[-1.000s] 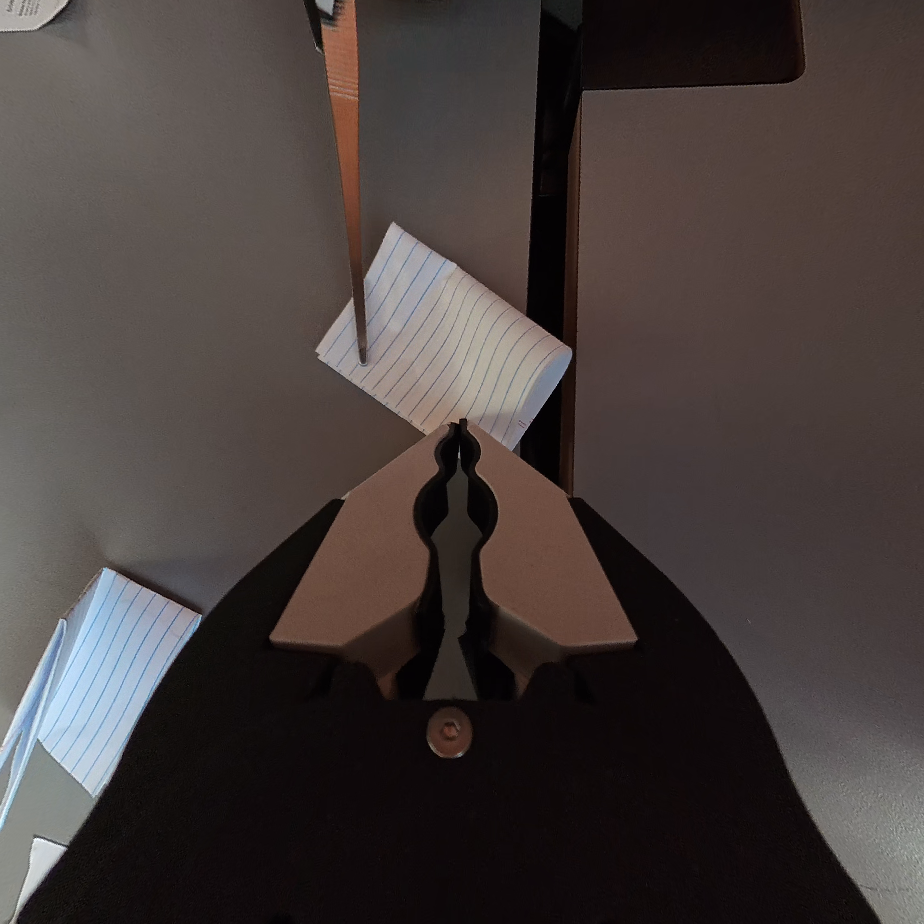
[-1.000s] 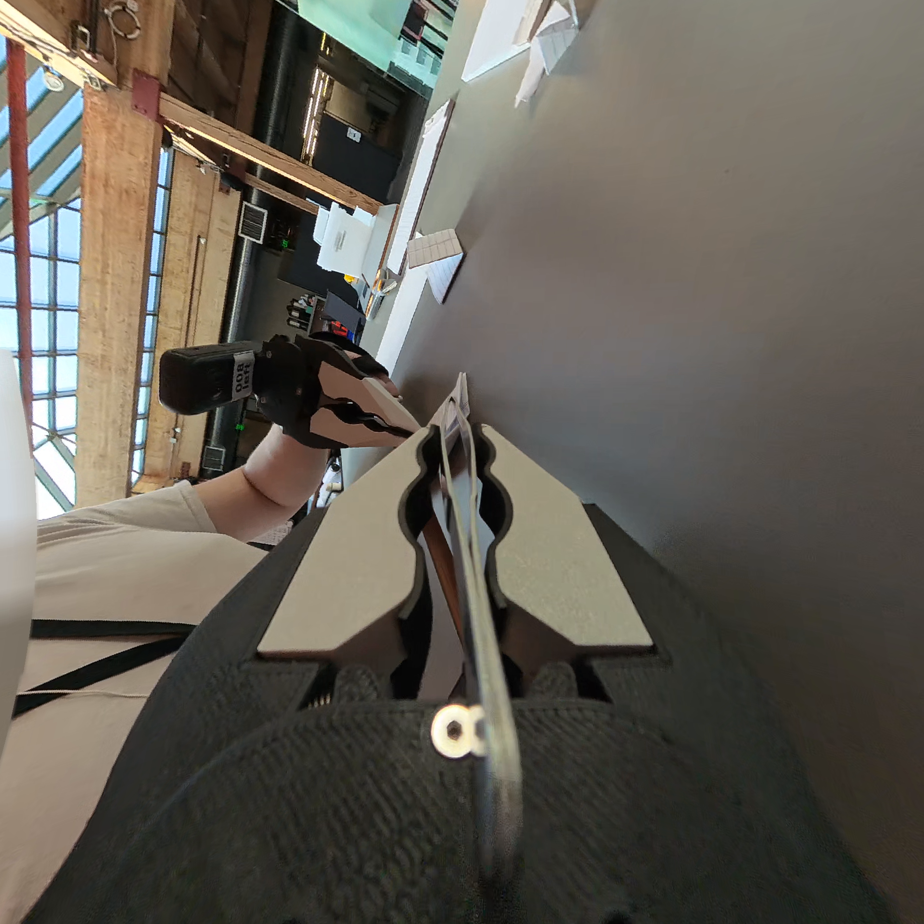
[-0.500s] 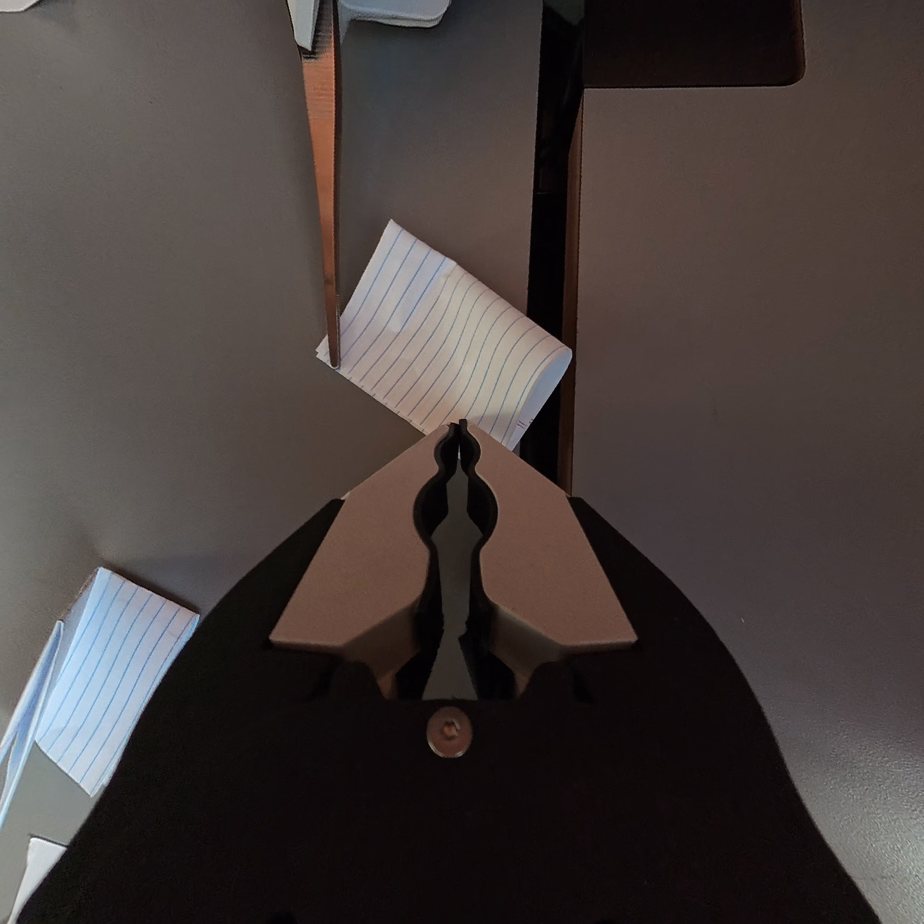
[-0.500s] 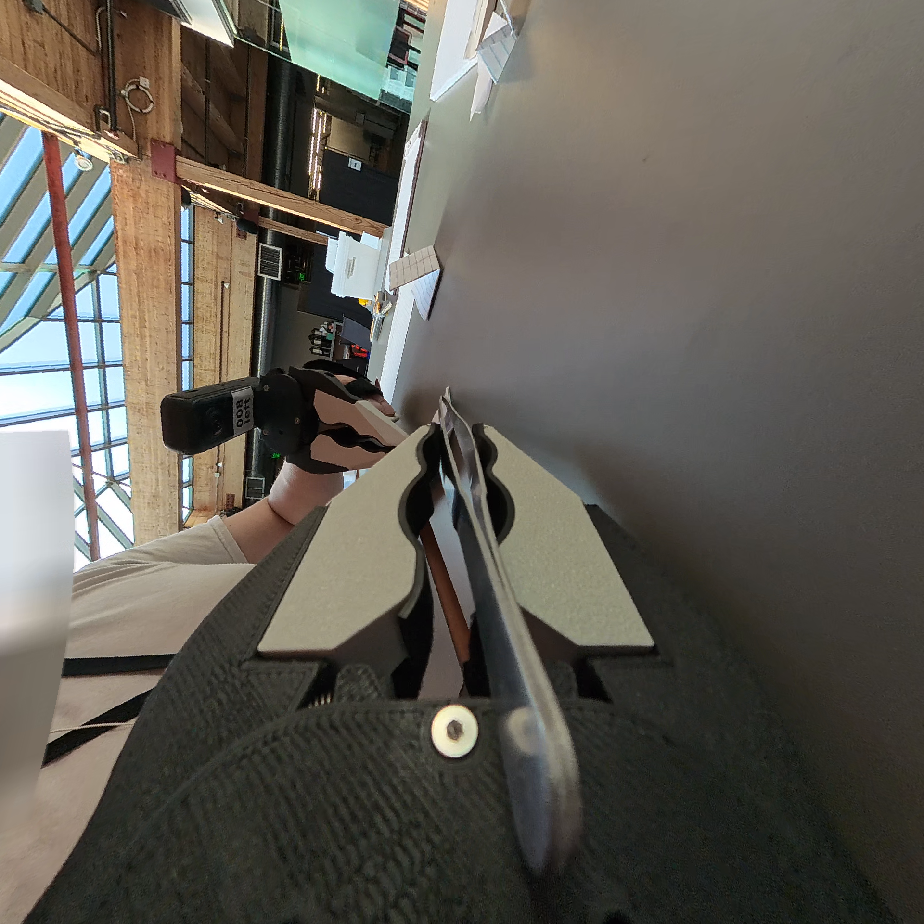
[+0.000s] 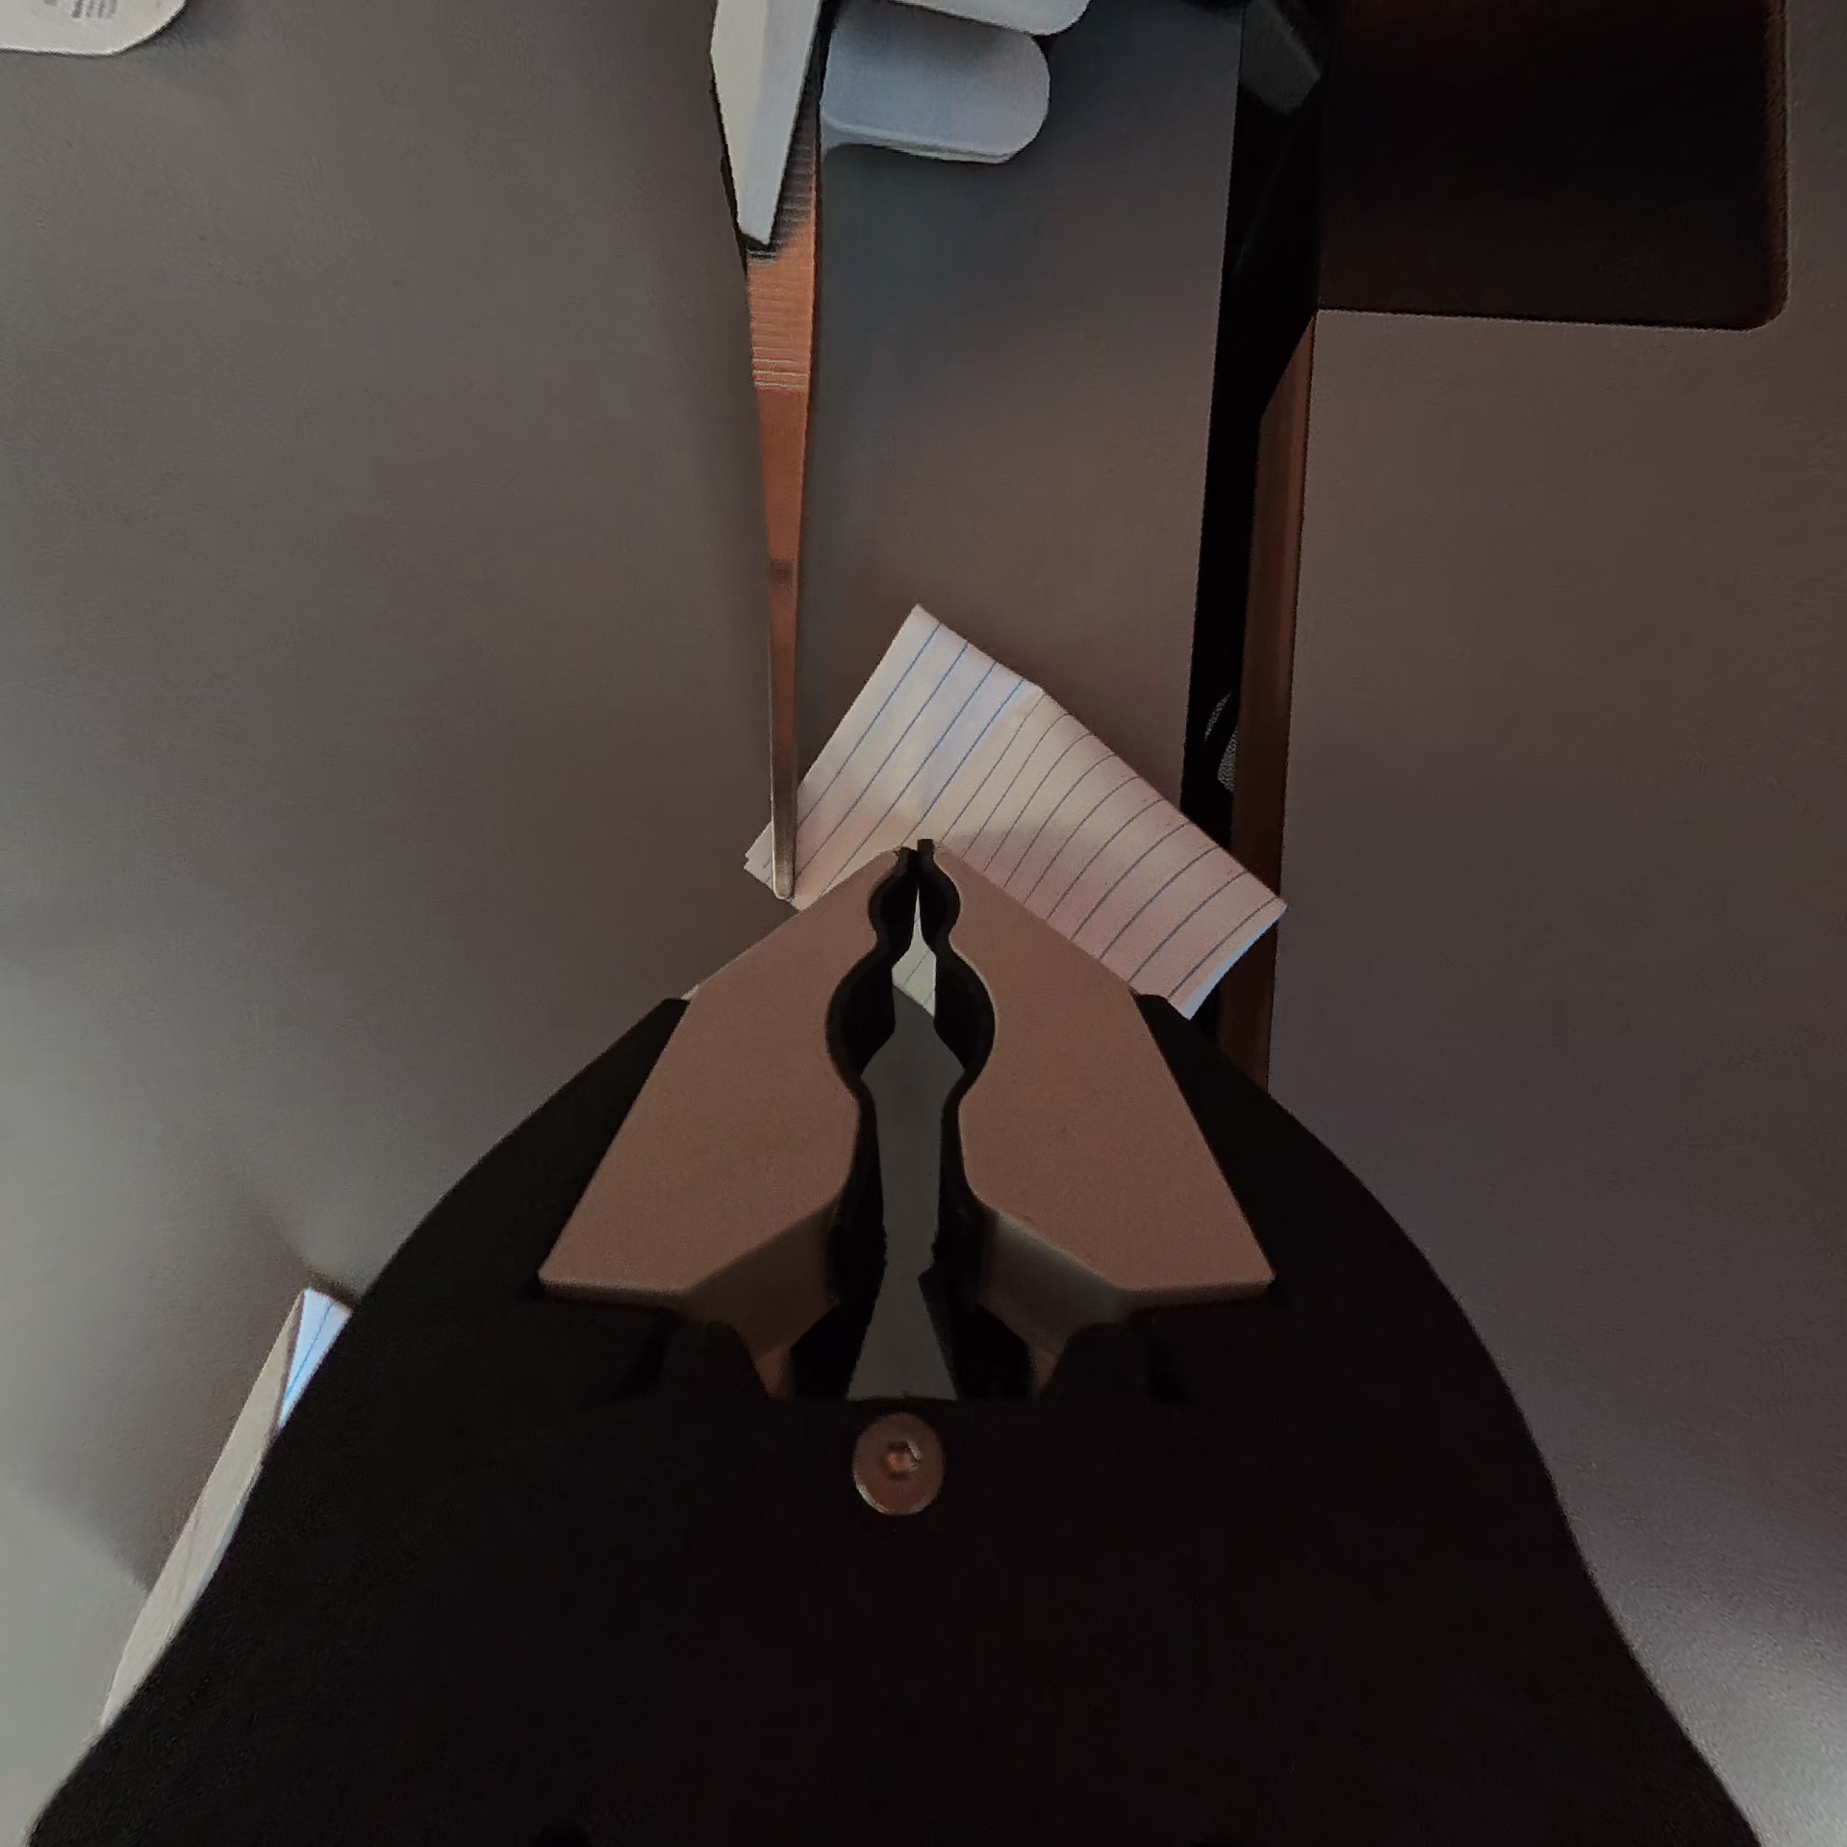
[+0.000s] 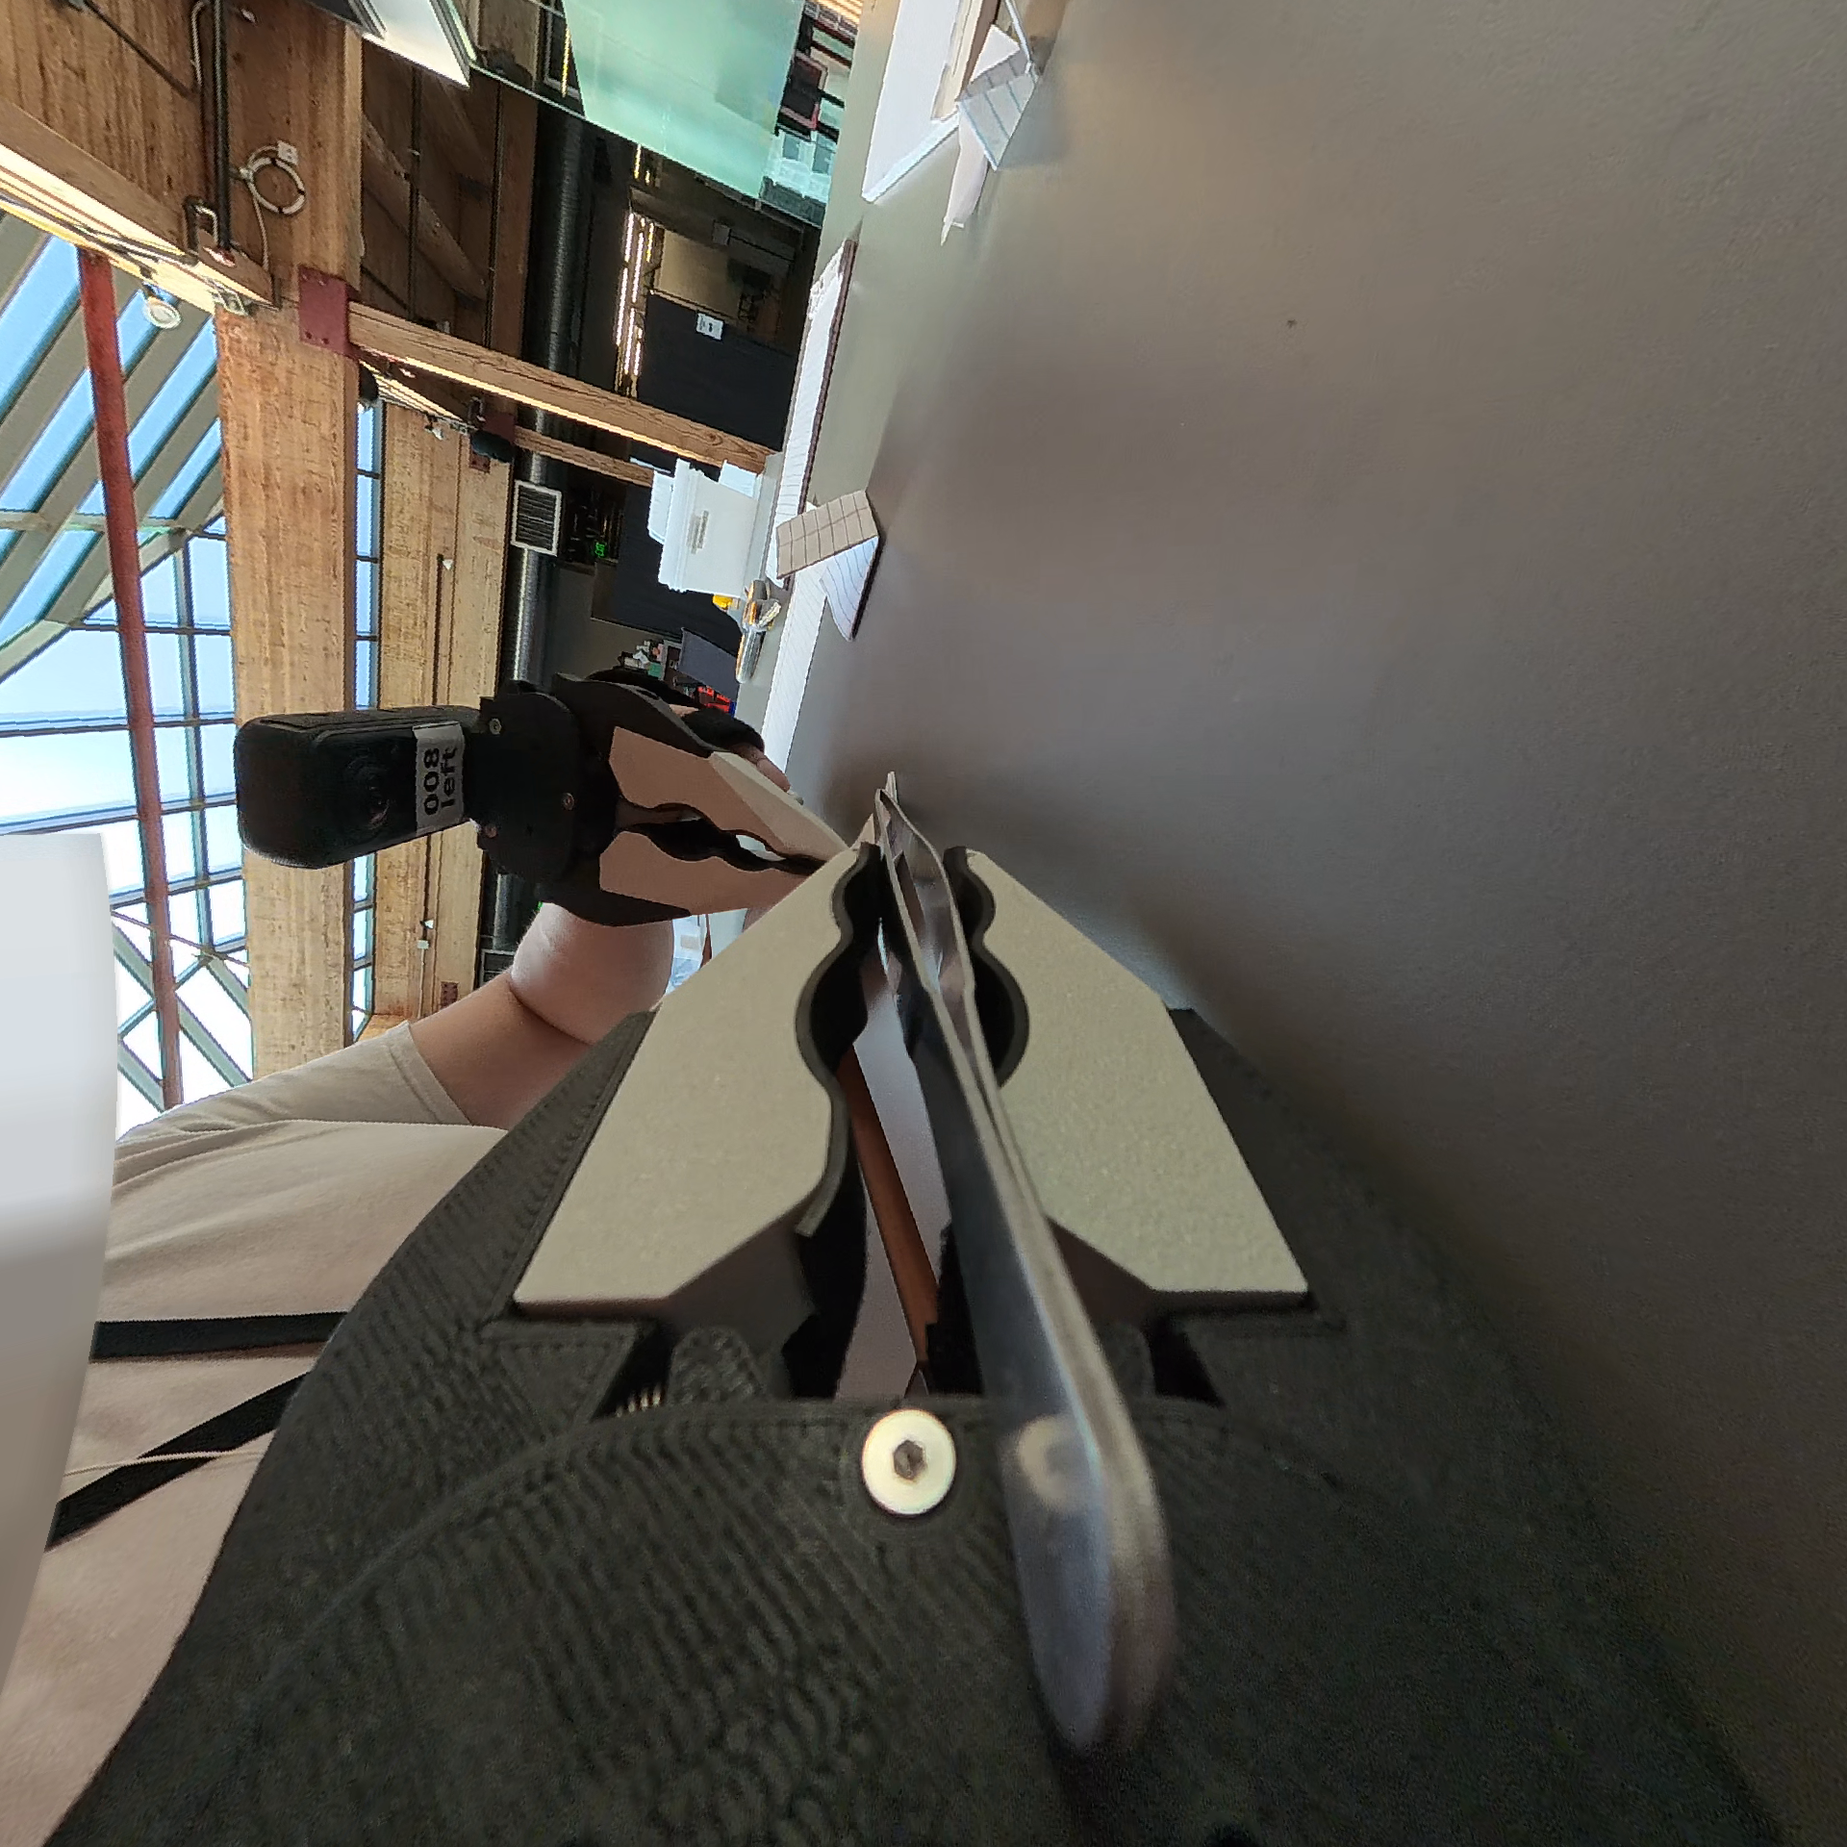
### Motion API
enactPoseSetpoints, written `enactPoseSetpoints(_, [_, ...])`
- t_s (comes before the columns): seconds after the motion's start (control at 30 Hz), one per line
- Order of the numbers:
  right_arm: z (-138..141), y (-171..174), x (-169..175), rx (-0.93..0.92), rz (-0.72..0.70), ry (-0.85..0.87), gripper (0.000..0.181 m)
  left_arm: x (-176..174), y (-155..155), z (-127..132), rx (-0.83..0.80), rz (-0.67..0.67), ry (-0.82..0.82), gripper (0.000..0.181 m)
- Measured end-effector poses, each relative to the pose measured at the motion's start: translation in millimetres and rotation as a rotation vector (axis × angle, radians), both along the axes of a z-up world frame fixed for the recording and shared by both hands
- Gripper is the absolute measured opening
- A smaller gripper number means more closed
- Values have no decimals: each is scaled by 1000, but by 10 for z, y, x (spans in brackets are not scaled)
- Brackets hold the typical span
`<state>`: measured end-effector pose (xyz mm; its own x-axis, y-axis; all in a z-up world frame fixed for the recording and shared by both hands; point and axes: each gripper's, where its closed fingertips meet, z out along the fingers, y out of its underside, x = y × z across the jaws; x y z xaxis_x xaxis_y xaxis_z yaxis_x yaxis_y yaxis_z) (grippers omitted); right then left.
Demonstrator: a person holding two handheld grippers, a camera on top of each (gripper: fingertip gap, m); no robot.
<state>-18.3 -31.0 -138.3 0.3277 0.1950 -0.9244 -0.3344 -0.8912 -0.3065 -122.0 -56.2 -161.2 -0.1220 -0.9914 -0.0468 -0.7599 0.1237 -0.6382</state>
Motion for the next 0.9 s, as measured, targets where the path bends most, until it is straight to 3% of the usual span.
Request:
enactPoseSetpoints(0.17, [59,0,-1,39,2,12,13,15,-6,-30,46,-17,52,0])
enactPoseSetpoints(0.3, [258,-36,155,147,25,20,14,14,-6,-33,78,-32,68,0])
enactPoseSetpoints(0.43, [437,-112,432,325,126,-114,14,15,-4,-30,43,-16,49,0])
enactPoseSetpoints(0.57, [584,-82,467,477,215,-240,14,14,-3,-30,50,-14,44,0])
enactPoseSetpoints(0.9, [448,-38,225,547,420,-206,13,15,1,-29,40,7,47,0])
